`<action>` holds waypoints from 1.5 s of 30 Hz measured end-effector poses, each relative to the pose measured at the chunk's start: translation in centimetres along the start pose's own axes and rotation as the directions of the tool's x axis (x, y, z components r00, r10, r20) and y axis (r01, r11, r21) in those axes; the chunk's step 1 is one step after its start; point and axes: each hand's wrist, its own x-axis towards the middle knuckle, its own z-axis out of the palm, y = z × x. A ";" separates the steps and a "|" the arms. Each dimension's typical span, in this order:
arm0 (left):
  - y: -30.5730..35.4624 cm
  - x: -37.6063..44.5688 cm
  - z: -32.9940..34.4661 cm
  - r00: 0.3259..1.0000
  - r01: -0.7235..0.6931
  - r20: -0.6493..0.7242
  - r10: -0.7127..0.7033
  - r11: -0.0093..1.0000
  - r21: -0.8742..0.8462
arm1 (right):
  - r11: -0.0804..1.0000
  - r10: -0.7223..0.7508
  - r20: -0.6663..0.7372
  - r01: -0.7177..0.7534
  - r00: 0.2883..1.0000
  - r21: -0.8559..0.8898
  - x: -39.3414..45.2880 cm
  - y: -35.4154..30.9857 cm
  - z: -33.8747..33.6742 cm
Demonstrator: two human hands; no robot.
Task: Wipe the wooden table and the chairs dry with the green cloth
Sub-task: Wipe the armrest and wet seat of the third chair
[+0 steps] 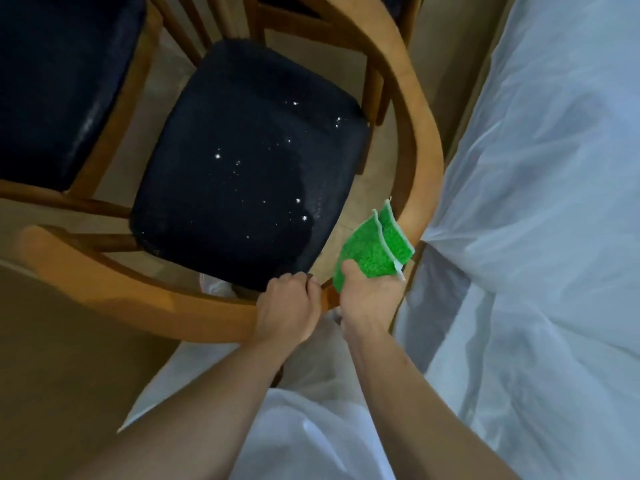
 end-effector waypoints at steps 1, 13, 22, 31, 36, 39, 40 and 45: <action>-0.1 0.3 0.2 0.999 0.032 -0.009 -0.032 0.999 0.038 | 1.000 0.019 0.003 -0.019 1.000 0.025 0.3 -0.1 0.1; -1.0 0.6 0.5 0.998 0.005 -0.063 0.009 0.975 0.224 | 0.962 -0.221 -0.107 0.198 0.969 -0.188 6.4 -7.1 0.1; 7.6 4.1 -2.3 0.933 0.063 0.359 0.032 0.967 -0.249 | 0.922 -0.202 0.106 0.226 0.974 -0.313 5.9 -8.6 -1.4; 9.5 9.5 -6.8 0.686 0.132 0.726 0.049 0.973 -0.191 | 0.868 -0.079 0.200 0.166 0.977 -0.468 10.9 -12.9 -0.2; 11.7 11.7 -7.3 0.556 0.290 0.821 -0.131 0.956 -0.044 | 0.709 0.014 0.476 0.327 0.879 -0.624 18.6 -20.2 5.4; 12.4 12.5 -7.0 0.532 0.299 0.830 -0.169 0.954 0.003 | 0.616 -0.044 0.601 0.496 0.798 -0.612 21.0 -23.4 9.5; 12.7 12.6 -6.9 0.562 0.303 0.811 -0.163 0.953 -0.018 | 0.592 -0.073 0.631 0.542 0.773 -0.596 21.4 -24.1 10.5; 15.7 13.9 -7.7 0.836 0.404 0.540 -0.101 0.779 -0.480 | 0.632 -0.045 0.615 0.499 0.787 -0.593 21.6 -23.4 9.5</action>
